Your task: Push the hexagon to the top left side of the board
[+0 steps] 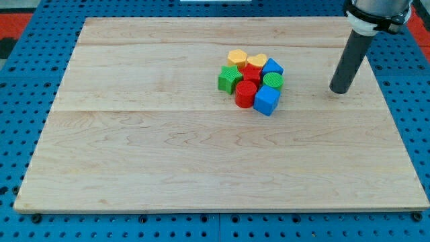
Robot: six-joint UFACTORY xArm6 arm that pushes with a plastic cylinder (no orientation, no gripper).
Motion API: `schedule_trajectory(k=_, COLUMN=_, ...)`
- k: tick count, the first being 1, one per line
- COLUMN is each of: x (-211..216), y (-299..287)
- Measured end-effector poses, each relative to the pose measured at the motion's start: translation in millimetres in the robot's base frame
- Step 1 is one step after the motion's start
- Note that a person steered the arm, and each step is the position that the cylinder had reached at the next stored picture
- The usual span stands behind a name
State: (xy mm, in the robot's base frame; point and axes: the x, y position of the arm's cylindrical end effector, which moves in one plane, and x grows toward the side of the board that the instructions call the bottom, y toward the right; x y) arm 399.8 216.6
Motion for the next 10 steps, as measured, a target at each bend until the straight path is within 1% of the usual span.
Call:
schedule_trajectory(k=2, x=14, y=8)
schedule_trajectory(k=3, x=14, y=8)
schedule_trajectory(k=4, x=-5, y=-30)
schedule_trajectory(k=5, x=-24, y=-53)
schedule_trajectory(k=7, x=-25, y=-53)
schedule_trajectory(k=10, x=-80, y=-58)
